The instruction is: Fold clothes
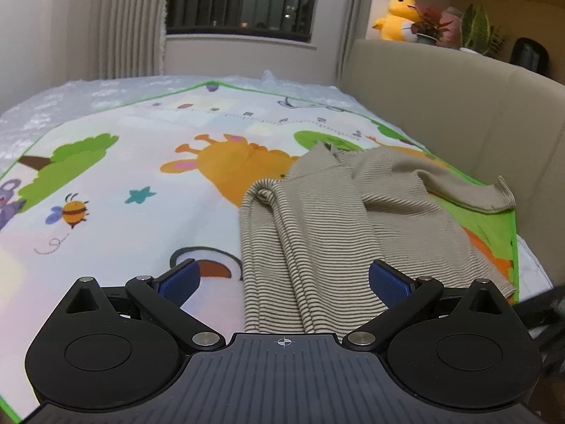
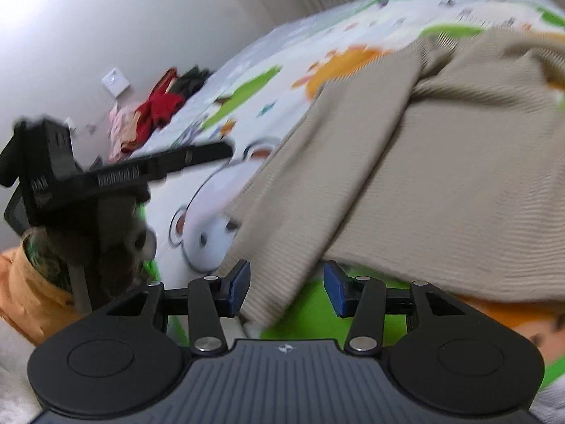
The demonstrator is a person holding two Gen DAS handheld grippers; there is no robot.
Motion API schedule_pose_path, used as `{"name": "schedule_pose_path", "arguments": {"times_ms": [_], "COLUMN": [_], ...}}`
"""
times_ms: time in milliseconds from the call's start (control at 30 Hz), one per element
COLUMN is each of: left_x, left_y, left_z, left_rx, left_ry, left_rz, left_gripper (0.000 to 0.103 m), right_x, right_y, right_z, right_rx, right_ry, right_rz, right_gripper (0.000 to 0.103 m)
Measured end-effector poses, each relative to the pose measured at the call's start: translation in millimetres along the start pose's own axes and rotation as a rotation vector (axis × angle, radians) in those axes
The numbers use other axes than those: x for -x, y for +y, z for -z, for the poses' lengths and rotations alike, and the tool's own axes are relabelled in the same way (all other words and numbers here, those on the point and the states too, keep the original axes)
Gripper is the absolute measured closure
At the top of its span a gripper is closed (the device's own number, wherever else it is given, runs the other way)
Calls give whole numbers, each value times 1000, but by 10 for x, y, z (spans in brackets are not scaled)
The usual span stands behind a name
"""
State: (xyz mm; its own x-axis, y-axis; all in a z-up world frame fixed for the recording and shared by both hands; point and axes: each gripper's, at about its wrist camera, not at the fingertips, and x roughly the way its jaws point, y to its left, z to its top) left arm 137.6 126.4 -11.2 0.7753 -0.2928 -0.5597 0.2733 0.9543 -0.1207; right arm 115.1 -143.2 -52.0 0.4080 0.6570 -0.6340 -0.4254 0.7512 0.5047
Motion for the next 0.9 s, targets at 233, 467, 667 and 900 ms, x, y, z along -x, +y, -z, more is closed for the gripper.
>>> {"name": "schedule_pose_path", "arguments": {"times_ms": [233, 467, 667, 900], "left_x": [88, 212, 257, -386], "left_y": [-104, -193, -749, -1244], "left_z": [-7, -32, 173, 473], "left_rx": [-39, -141, -597, -979], "left_ry": [-15, -83, -176, -208], "left_rz": [4, 41, 119, 4], "left_gripper": [0, 0, 0, 0], "right_x": [-175, 361, 780, 841], "right_y": [206, -17, -244, -347], "right_z": [55, -267, -548, -753], "right_rx": [52, -31, -115, -137], "right_ry": [19, -198, -377, -444], "right_rz": [-27, -42, -35, -39], "right_gripper": [86, 94, 95, 95]}}
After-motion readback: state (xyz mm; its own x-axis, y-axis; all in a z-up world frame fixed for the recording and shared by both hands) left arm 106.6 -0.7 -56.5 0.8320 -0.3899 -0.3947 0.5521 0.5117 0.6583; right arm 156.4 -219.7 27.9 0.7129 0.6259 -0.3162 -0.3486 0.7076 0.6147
